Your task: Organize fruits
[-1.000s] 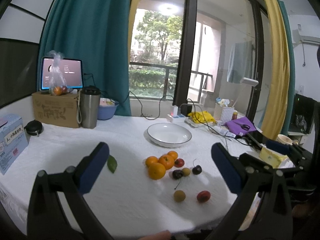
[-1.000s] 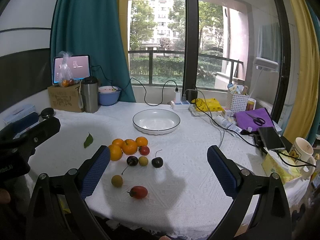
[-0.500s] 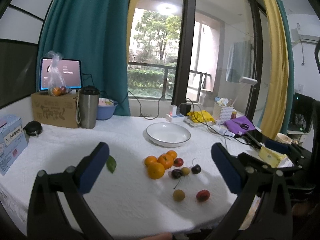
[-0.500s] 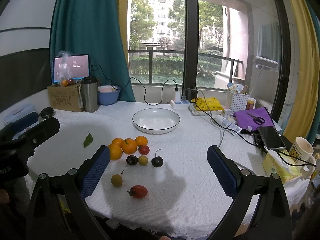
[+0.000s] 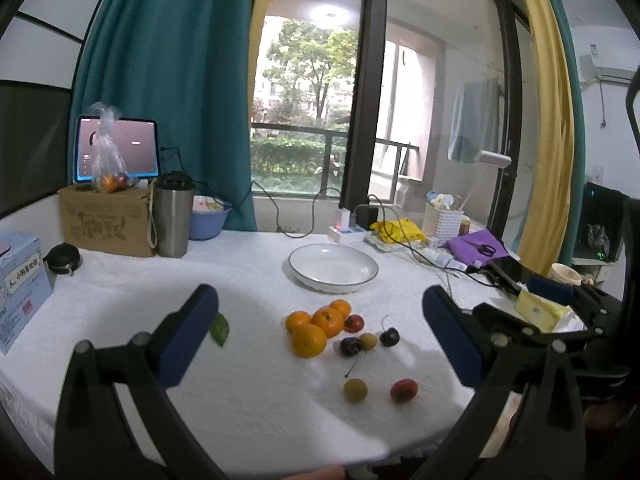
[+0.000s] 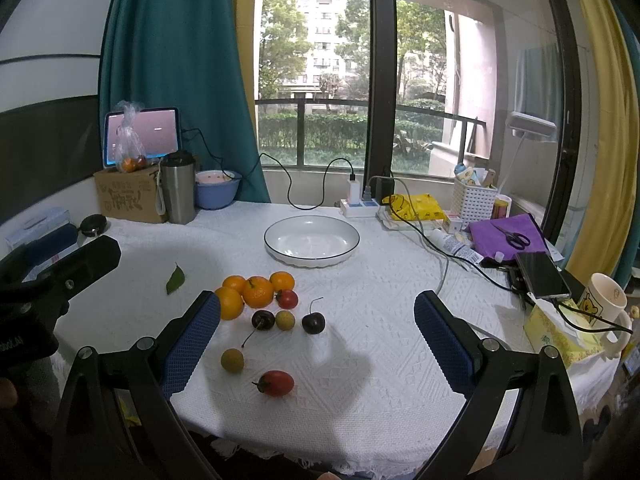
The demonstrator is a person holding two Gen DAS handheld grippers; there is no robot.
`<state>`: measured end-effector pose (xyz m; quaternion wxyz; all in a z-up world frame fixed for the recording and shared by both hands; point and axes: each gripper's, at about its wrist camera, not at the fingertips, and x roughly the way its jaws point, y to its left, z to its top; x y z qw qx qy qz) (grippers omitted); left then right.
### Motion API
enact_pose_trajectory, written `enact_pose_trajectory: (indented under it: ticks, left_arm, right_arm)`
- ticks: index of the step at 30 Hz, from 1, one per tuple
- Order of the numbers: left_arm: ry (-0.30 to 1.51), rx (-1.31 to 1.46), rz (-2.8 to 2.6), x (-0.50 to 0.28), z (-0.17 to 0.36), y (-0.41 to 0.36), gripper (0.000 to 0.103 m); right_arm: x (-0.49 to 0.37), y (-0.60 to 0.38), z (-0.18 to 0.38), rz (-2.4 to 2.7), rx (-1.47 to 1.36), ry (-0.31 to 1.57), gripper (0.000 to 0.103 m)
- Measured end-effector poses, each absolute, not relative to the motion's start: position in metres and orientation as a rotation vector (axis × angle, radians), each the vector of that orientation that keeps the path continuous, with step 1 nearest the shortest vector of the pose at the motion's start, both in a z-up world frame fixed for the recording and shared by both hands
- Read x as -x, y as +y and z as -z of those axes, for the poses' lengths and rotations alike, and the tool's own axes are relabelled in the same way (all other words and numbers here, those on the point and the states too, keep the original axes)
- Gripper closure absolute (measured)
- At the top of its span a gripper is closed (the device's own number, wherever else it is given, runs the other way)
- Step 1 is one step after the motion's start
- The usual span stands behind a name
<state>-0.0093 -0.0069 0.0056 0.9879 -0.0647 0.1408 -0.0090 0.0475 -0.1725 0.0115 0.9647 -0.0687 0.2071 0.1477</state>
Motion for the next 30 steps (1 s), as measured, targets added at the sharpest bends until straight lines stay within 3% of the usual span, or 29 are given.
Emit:
enact_pose_trajectory:
  ticks: [30]
  left_arm:
    - [0.321,0.123,0.034,0.0079,0.0014,-0.0088,0.000]
  right_arm:
    - [-0.0466,-0.1741,-0.0053,-0.306,0.138,0.437,0.004]
